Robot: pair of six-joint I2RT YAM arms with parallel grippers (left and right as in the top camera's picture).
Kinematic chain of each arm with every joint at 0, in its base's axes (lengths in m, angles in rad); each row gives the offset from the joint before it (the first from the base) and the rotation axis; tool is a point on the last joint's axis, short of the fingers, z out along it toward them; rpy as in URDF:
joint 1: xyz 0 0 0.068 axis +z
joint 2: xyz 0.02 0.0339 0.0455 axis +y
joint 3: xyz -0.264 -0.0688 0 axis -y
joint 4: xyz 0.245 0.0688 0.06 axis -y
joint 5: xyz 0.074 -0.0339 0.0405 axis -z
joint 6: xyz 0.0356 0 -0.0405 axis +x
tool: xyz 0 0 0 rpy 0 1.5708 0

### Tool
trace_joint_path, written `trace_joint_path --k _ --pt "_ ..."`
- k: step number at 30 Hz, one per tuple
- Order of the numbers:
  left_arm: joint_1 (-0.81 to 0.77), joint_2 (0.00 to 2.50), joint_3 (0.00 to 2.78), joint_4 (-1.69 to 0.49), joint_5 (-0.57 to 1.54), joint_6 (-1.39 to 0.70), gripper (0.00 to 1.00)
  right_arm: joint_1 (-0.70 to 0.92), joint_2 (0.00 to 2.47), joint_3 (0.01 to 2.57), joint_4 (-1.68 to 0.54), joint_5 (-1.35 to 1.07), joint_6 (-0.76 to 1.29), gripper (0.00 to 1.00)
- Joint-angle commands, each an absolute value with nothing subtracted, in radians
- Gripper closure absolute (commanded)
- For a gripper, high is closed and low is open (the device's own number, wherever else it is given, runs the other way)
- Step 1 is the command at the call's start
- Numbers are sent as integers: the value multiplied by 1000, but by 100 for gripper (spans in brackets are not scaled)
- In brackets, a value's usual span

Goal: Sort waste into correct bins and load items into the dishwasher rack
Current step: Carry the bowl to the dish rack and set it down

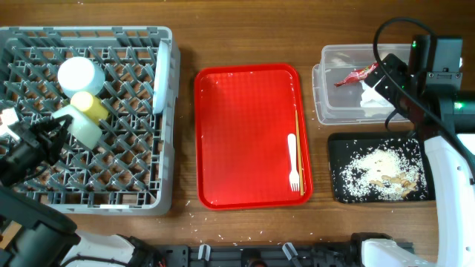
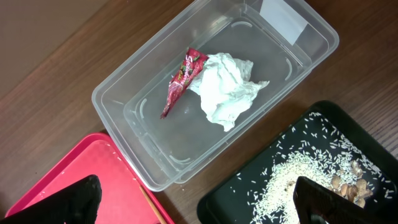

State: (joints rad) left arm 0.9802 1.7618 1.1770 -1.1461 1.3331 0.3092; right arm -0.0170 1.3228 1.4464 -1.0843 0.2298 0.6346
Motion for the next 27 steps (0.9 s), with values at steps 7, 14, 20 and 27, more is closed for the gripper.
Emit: trace_joint_path --k 7,14,20,27 --pt "1105 1771 1171 -1220 1237 326 0 -15 1330 1452 -1082 247 631 0" --pt "1129 1726 1172 -1230 1098 233 16 -15 1330 1452 -1080 247 631 0" --pt "1163 1581 1172 -1152 712 -161 19 -15 1331 1452 -1077 247 632 0" --pt "999 1303 1172 -1061 747 -196 96 -15 1332 1452 -1077 247 631 0"
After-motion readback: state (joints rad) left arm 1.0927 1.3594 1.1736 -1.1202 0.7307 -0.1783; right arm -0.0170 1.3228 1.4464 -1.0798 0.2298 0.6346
